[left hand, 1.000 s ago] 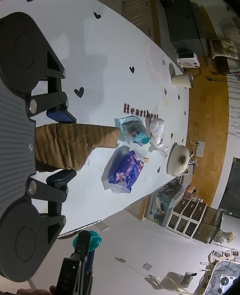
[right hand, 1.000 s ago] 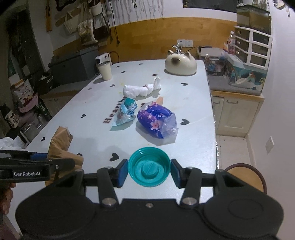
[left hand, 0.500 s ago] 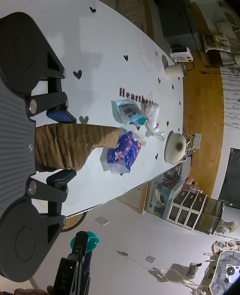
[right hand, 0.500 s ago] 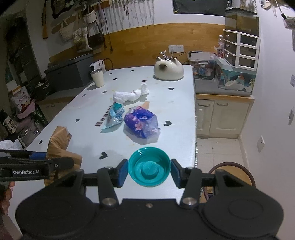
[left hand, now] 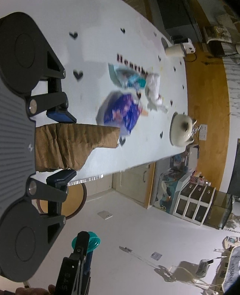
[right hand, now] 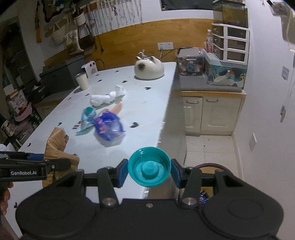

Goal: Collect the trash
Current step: 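Carry the paper bag and teal cap with both grippers over the tan bin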

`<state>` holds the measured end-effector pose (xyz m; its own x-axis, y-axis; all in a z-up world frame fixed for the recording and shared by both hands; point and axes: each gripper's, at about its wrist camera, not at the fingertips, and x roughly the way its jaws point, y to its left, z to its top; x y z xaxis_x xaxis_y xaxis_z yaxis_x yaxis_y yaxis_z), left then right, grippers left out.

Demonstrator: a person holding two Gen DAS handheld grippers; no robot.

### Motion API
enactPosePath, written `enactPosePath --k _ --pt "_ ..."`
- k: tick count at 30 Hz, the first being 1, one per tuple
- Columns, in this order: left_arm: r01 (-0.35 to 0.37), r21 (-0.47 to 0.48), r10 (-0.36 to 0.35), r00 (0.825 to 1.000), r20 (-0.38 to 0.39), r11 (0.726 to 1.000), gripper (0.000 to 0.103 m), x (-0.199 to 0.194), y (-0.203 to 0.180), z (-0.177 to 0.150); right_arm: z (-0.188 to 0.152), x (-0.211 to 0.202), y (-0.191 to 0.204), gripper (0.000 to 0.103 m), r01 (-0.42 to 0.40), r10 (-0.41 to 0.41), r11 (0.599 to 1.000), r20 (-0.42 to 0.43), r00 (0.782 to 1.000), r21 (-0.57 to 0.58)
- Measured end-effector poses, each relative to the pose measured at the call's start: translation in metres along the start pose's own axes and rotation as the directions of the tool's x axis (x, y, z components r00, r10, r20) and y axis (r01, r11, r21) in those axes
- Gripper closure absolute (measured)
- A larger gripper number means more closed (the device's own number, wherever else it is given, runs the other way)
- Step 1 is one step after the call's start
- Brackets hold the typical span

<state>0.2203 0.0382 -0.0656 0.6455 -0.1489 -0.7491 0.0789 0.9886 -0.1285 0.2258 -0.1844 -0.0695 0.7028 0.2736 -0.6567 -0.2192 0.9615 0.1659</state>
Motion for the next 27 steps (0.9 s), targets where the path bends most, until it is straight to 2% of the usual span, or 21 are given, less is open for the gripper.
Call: enactPosePath --k 11,17,22,27 --pt "0.049 0.027 -0.046 0.995 -0.088 0.998 0.049 0.080 -0.085 0.023 0.009 0.025 -0.107 0.053 0.014 -0.011 0.999 -0.062 0.998 0.048" --pt "0.094 0.033 -0.088 0.985 -0.151 0.995 0.049 0.133 -0.125 0.031 0.007 0.043 -0.163 0.053 0.042 -0.032 0.995 -0.105 0.994 0.096" --pt "0.149 0.034 -0.138 0.965 -0.222 0.988 0.049 0.186 -0.154 0.032 0.001 0.060 -0.203 0.053 0.071 -0.050 0.988 -0.147 0.988 0.136" --pt "0.209 0.071 -0.175 0.929 -0.327 0.975 0.049 0.249 -0.179 0.017 -0.009 0.082 -0.237 0.053 0.100 -0.063 0.977 -0.192 0.979 0.189"
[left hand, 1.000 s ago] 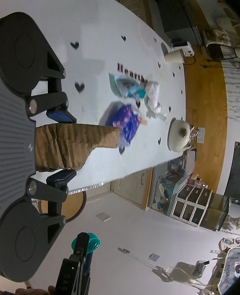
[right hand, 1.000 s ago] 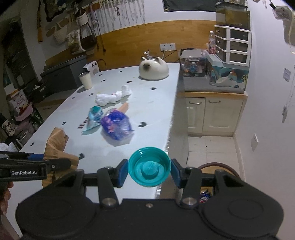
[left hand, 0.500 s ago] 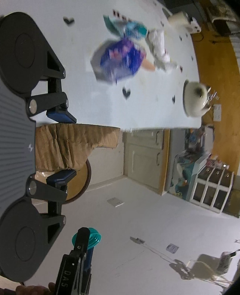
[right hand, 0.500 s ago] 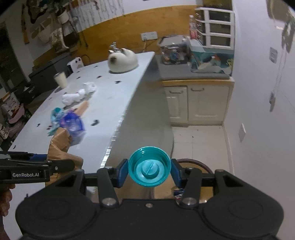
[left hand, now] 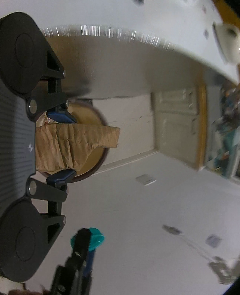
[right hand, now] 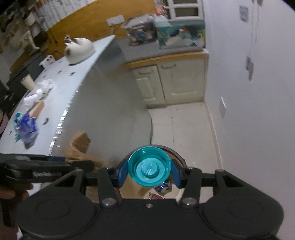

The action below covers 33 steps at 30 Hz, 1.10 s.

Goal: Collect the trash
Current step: 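Carry the paper bag and teal cap with both grippers over the tan bin, then open the left gripper dropping the bag while the right gripper releases the cap into the bin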

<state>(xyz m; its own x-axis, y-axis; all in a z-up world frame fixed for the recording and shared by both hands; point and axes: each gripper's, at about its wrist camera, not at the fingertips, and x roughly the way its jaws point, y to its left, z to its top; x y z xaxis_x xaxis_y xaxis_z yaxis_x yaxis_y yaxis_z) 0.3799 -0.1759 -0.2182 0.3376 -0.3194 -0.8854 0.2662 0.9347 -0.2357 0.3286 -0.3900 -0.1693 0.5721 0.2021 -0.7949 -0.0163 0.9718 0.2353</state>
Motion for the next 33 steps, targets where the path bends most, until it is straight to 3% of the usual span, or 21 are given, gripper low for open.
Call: enactPosePath --k 6,10,16,22,33 --pt "0.067 0.064 -0.060 0.992 -0.108 0.996 0.049 0.083 -0.009 0.001 -0.006 0.034 -0.035 0.053 0.026 -0.022 0.995 -0.053 0.998 0.091" --pt "0.141 0.081 -0.128 0.981 -0.143 0.987 0.040 0.123 -0.015 0.002 -0.013 0.059 -0.053 0.053 0.037 -0.024 0.988 -0.089 0.996 0.149" --pt "0.160 0.099 -0.134 0.964 -0.230 0.982 0.024 0.170 -0.016 -0.011 -0.025 0.096 -0.069 0.053 0.043 -0.012 0.972 -0.135 0.991 0.229" --pt "0.127 0.055 -0.109 0.962 -0.252 0.990 0.018 0.182 -0.001 -0.022 -0.033 0.129 -0.071 0.053 0.031 0.016 0.963 -0.172 0.985 0.267" --pt "0.056 -0.001 -0.055 0.977 -0.204 0.998 0.002 0.165 0.015 -0.037 -0.036 0.178 -0.056 0.053 -0.011 0.074 0.971 -0.257 0.964 0.238"
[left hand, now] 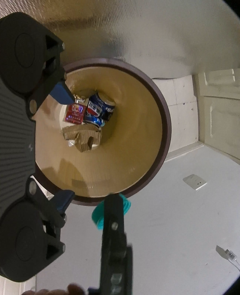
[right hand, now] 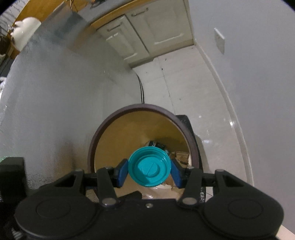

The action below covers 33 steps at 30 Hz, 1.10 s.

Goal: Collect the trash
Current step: 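Open the left gripper dropping the bag while the right gripper releases the cap into the bin, then raise both grippers from the bin back over the table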

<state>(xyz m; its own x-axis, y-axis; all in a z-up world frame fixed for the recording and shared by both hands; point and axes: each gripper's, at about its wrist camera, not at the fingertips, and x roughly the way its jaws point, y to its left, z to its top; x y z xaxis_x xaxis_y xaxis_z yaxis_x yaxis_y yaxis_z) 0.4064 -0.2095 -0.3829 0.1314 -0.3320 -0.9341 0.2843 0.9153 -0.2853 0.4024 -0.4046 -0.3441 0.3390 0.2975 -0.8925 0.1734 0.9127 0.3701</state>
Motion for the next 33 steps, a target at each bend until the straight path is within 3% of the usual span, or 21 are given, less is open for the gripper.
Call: enactPosePath --k 4,8,27,33 --pt "-0.035 -0.003 0.035 0.999 0.003 0.999 0.000 -0.007 0.005 -0.005 0.001 0.016 0.005 0.050 0.014 -0.014 1.000 -0.027 1.000 -0.015" --pt "-0.063 0.009 0.063 0.998 -0.003 0.998 0.000 -0.010 0.007 -0.006 -0.001 0.022 0.007 0.033 0.020 -0.021 1.000 -0.042 0.999 -0.024" --pt "-0.132 -0.023 0.133 0.991 0.034 0.991 0.000 -0.055 0.008 -0.007 -0.010 -0.009 0.000 0.033 0.058 -0.060 0.995 -0.025 0.998 -0.084" --pt "-0.157 -0.005 0.157 0.985 0.065 0.988 0.000 -0.084 0.003 -0.007 -0.012 -0.035 0.000 0.025 0.059 -0.060 0.992 -0.001 0.998 -0.115"
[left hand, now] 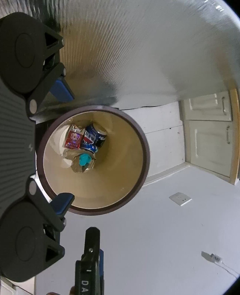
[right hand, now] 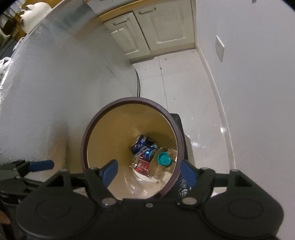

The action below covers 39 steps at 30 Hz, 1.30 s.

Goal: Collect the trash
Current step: 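Raise both grippers from the bin back over the table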

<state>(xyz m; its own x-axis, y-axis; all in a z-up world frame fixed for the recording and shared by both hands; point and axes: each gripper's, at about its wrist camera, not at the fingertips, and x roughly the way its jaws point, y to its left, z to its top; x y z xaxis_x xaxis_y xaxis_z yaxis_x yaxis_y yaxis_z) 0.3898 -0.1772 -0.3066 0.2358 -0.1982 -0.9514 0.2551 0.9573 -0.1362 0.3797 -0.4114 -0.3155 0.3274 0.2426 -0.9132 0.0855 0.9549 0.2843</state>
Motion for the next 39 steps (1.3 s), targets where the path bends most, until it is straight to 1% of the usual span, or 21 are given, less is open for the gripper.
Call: enactPosePath --k 4,6,8,14,18,24,33,39 --pt "-0.010 -0.007 0.010 1.000 0.030 1.000 0.000 -0.023 0.001 0.000 -0.003 -0.020 0.004 0.015 0.009 -0.008 0.999 0.018 1.000 -0.037" --pt "-0.013 -0.013 0.014 0.999 0.041 1.000 0.000 -0.033 0.001 -0.001 -0.004 -0.030 0.006 0.013 0.018 -0.017 0.998 0.029 0.999 -0.056" --pt "-0.015 -0.018 0.016 0.999 0.052 1.000 0.000 -0.043 0.001 -0.004 -0.005 -0.039 0.009 0.007 0.026 -0.023 0.997 0.038 0.999 -0.068" --pt "0.002 -0.043 0.001 0.997 0.079 0.999 0.000 -0.068 0.000 -0.016 -0.014 -0.064 0.014 0.000 0.029 -0.023 0.995 0.058 0.998 -0.091" --pt "0.012 -0.047 -0.008 0.995 0.097 0.999 0.000 -0.082 -0.005 -0.024 -0.023 -0.080 0.021 0.000 0.044 -0.036 0.993 0.076 0.996 -0.112" --pt "0.016 -0.052 -0.008 0.989 0.146 0.999 0.000 -0.110 -0.009 -0.030 -0.034 -0.105 0.030 0.000 0.060 -0.045 0.989 0.111 0.993 -0.136" --pt "0.014 -0.064 -0.001 0.981 0.192 0.998 0.000 -0.150 -0.009 -0.045 -0.048 -0.143 0.033 0.000 0.088 -0.062 0.986 0.182 0.981 -0.139" --pt "0.023 -0.070 -0.006 0.973 0.232 0.997 0.000 -0.176 -0.008 -0.061 -0.058 -0.165 0.041 0.000 0.095 -0.061 0.985 0.225 0.972 -0.147"
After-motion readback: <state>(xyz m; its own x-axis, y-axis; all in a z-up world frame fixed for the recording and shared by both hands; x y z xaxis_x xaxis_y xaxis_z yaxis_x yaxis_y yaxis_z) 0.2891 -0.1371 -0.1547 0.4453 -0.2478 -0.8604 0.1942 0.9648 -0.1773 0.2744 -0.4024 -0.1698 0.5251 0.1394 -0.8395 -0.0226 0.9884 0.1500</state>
